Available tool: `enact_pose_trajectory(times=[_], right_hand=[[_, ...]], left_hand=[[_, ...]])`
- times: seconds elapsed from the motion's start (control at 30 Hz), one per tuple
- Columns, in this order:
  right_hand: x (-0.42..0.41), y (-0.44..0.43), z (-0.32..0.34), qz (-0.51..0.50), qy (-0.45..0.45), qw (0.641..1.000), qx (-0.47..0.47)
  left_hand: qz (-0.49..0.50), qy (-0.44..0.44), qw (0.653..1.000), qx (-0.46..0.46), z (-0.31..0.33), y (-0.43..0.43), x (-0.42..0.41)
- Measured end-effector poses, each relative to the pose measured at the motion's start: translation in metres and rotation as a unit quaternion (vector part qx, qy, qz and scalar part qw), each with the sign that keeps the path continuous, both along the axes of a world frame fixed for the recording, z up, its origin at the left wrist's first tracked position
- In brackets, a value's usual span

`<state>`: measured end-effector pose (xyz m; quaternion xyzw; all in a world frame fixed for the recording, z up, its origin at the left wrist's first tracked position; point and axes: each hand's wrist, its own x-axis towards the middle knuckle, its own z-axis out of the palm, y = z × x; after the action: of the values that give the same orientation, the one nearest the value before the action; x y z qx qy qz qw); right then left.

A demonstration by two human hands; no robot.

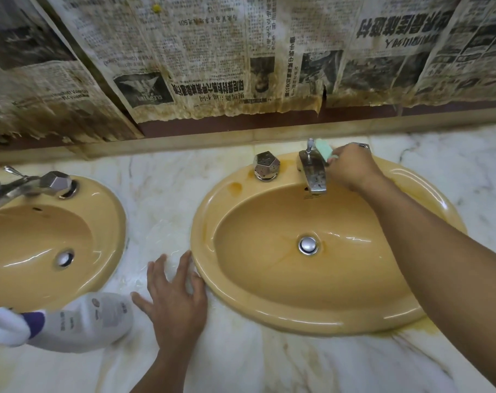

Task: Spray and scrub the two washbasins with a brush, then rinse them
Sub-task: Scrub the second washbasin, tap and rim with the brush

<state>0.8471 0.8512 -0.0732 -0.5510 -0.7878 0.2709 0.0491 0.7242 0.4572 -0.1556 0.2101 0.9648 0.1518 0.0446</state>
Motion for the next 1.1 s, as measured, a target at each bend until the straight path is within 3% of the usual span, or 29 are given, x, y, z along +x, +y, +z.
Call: enact_pose_trajectory(times=[0.13,0.23,0.33,0.4,0.47,0.67,0.77,0.93,1.1], right_hand=[[0.001,-0.005,-0.008,0.002,0.009,1.0,0.006],[0.028,-0.025,-0.011,-0.049,0.1,0.992,-0.053],[0.059,-0.059,-0.015,-0.162,0.247,0.941,-0.164],[0.072,-0.086,-0.019,-0.225,0.295,0.906,-0.206],[0.077,-0.121,-0.017,-0.245,0.296,0.896,-0.224],[0.059,-0.194,-0.013,-0.138,0.262,0.934,-0.2],[0.037,-0.201,-0.007,-0.099,0.259,0.947,-0.159],[-0.018,-0.179,-0.016,-0.142,0.252,0.955,-0.068],[-0.073,-0.143,-0.015,-0.204,0.223,0.951,-0.066]], left_hand=[[-0.008,-0.007,1.0,0.0,-0.003,-0.001,-0.001],[-0.018,0.0,1.0,-0.01,-0.003,-0.002,-0.002],[-0.029,0.003,0.999,-0.011,-0.003,-0.002,-0.003],[-0.032,0.0,0.999,-0.013,-0.004,-0.002,-0.003],[-0.03,0.001,0.999,-0.028,-0.003,-0.001,-0.001],[-0.067,0.015,0.992,-0.103,0.005,-0.001,-0.017],[-0.081,0.023,0.992,-0.09,0.004,-0.002,-0.021],[-0.105,-0.004,0.993,-0.054,-0.002,-0.006,-0.026],[-0.103,-0.029,0.993,-0.058,-0.008,-0.006,-0.03]])
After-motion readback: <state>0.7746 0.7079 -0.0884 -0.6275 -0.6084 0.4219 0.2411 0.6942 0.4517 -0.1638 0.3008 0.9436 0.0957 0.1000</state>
